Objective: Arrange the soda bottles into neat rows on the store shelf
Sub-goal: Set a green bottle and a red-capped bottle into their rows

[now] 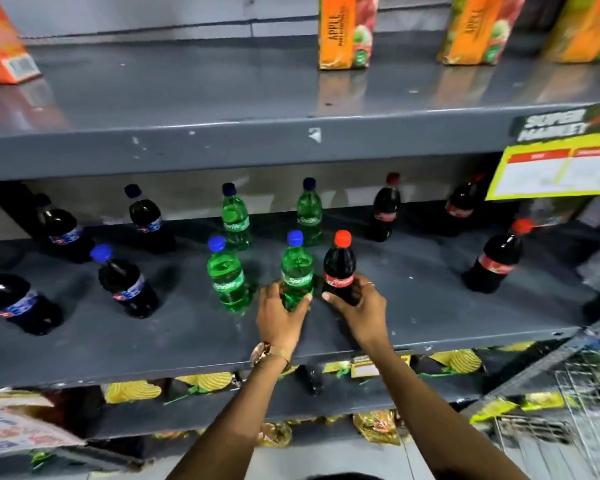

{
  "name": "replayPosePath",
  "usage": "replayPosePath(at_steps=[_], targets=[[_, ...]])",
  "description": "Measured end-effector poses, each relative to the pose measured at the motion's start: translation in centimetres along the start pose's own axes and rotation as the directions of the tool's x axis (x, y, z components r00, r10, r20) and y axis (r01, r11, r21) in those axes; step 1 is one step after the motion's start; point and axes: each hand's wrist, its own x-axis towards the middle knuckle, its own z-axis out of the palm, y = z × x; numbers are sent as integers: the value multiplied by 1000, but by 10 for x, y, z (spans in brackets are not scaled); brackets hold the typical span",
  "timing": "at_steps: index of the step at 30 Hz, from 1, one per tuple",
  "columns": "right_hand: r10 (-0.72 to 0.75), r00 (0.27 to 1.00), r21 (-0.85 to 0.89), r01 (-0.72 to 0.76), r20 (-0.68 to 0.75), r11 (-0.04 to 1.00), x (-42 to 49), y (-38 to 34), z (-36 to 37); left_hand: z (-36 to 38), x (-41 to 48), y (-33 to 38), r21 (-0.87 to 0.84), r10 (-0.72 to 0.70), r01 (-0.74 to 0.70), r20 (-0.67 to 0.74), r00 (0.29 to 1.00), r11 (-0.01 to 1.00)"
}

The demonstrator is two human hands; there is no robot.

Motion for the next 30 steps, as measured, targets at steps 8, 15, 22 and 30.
replayPosePath(at_steps=[8, 15, 22, 30], targets=[[3, 994, -119, -16, -108, 993, 11, 33, -100, 47, -22, 30, -44, 83, -83, -15, 996, 996], [48, 992, -92, -58, -113, 994, 27, 38, -102, 47, -18, 33, -59, 52, -55, -62, 997, 997], [66, 988, -110, -81, -139, 991, 29, 47, -100, 47, -17, 31, -18, 73, -73, -29, 997, 997], [33, 987, -131, -54, -159, 990, 30, 47, -99, 46, -8, 27, 48, 127, -125, -56, 990, 991]])
